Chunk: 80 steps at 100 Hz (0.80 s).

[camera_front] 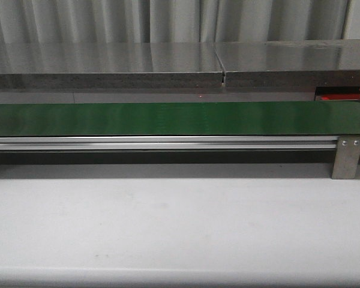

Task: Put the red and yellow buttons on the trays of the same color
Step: 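Carry the yellow button onto the belt and release it with the left gripper, then lower the left gripper onto a red button on the table and grasp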

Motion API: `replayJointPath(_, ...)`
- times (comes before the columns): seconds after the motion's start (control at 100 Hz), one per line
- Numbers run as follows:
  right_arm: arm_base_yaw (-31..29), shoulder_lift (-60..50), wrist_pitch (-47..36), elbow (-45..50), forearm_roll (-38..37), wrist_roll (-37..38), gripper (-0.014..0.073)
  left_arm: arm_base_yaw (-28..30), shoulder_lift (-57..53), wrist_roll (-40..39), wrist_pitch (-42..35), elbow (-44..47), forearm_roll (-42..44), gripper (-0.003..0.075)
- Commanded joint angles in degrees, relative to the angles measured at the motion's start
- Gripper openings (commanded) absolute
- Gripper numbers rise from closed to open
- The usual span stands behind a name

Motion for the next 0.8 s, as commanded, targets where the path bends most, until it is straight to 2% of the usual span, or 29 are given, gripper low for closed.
replayJointPath(0.0, 0.1, -0.4, -3.0, -1.5, 1.5, -0.5, -0.0067, 0.7, -5.9, 0.2, -1.1, -3.4, -0.2, 0.0650)
replayJointPath(0.35, 0.1, -0.4, -3.0, -1.5, 1.5, -0.5, -0.0067, 10.7, -5.6, 0.0, -0.7, -5.4, 3.4, 0.0650)
replayJointPath(0.47, 0.1, -0.4, -3.0, -1.5, 1.5, -0.5, -0.0067, 14.0, -3.6, 0.0, -2.9, -5.4, 3.4, 0.0650)
replayJointPath(0.79, 0.1, -0.4, -3.0, -1.5, 1.5, -0.5, -0.0067, 17.3, 4.0, 0.0, -8.7, -5.4, 3.4, 0.0650)
